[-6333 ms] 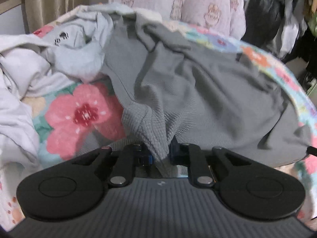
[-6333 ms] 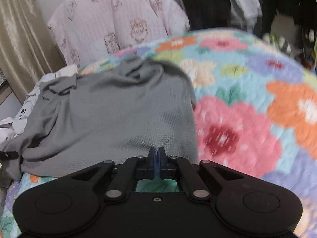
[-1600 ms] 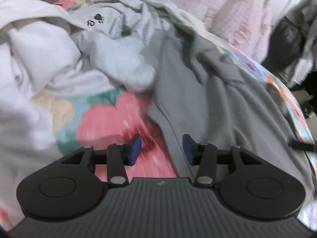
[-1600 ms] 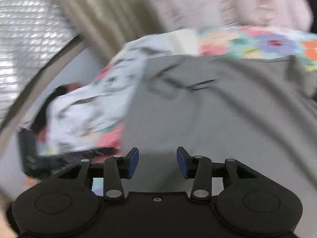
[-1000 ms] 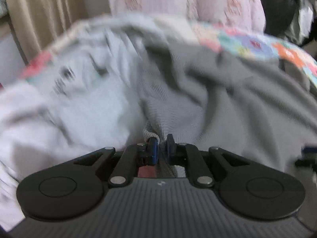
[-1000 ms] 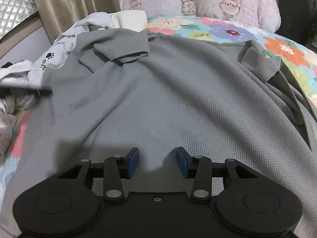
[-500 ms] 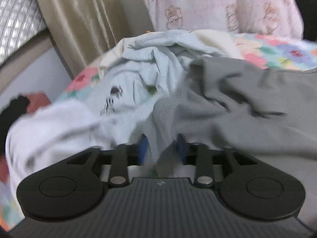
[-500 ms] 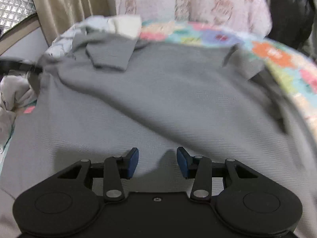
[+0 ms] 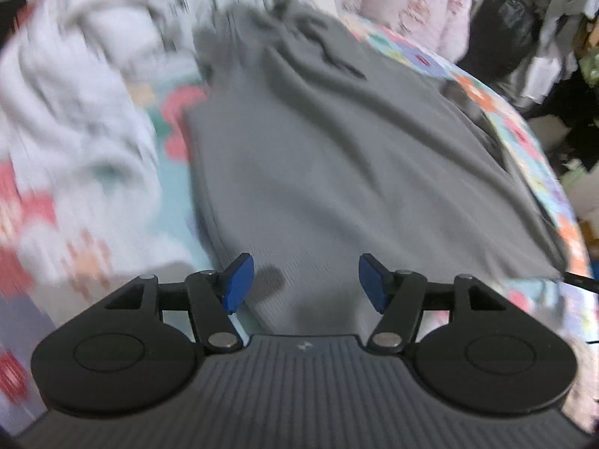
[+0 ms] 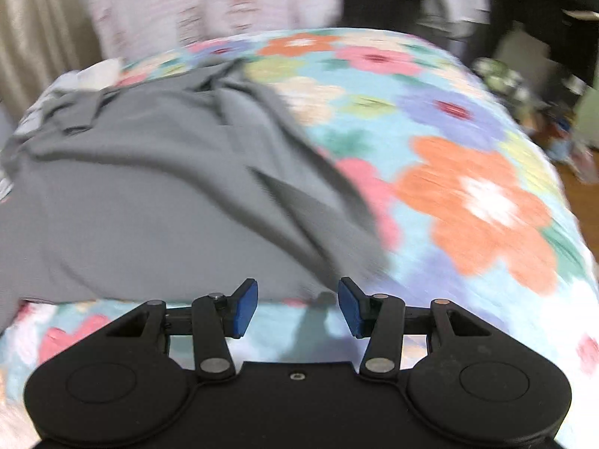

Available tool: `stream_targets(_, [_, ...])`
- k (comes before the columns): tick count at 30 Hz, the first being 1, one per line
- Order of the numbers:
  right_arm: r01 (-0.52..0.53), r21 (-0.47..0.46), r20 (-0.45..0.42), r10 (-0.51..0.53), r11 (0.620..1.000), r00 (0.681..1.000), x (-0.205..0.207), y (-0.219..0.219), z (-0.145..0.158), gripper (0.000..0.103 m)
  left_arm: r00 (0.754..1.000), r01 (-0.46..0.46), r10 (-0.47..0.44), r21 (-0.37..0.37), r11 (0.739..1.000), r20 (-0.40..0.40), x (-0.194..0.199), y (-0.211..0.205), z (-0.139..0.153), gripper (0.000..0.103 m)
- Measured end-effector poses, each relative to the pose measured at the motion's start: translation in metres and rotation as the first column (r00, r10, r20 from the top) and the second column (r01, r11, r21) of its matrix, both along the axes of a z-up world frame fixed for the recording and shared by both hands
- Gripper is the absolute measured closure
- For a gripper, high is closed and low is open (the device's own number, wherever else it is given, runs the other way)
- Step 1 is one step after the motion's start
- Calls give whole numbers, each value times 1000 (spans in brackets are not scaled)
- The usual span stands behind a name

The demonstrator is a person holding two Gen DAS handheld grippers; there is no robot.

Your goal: Fold clothes

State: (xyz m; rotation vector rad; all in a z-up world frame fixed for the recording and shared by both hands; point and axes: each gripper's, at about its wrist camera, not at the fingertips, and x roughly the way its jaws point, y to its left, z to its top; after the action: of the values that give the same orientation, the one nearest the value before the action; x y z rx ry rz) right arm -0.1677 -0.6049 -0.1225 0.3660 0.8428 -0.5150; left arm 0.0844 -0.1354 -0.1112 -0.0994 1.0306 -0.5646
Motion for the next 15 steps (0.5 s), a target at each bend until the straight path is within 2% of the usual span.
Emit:
stream_targets(3, [48, 8, 42, -49, 999, 998, -21, -8, -7, 50, 998, 10, -13, -43, 999, -57, -23, 11, -11, 41])
stream_targets(6, [63, 30, 84, -65, 998, 994, -30, -16, -19, 48, 998, 50, -54, -71, 996, -46, -42, 16, -13, 41])
stream_targets(8, [101, 136, 146, -121, 986, 982, -35, -31, -31, 40, 998, 47, -51, -79, 996, -46, -49, 16, -14, 41])
stream_targets(11, [144, 292, 226, -215, 945, 950, -41, -53, -49, 37, 996, -24, 14, -118, 993, -91, -50, 20, -16, 40])
stream_targets(12, [148, 322, 250, -235, 935, 939, -40, -58, -52, 37, 995, -21, 7, -142, 990, -99, -49, 21, -16, 40])
stream_targets(15, [123, 331, 305, -229, 935, 924, -30, -63, -56, 37, 996, 4, -17, -154, 988, -88, -50, 21, -15, 40])
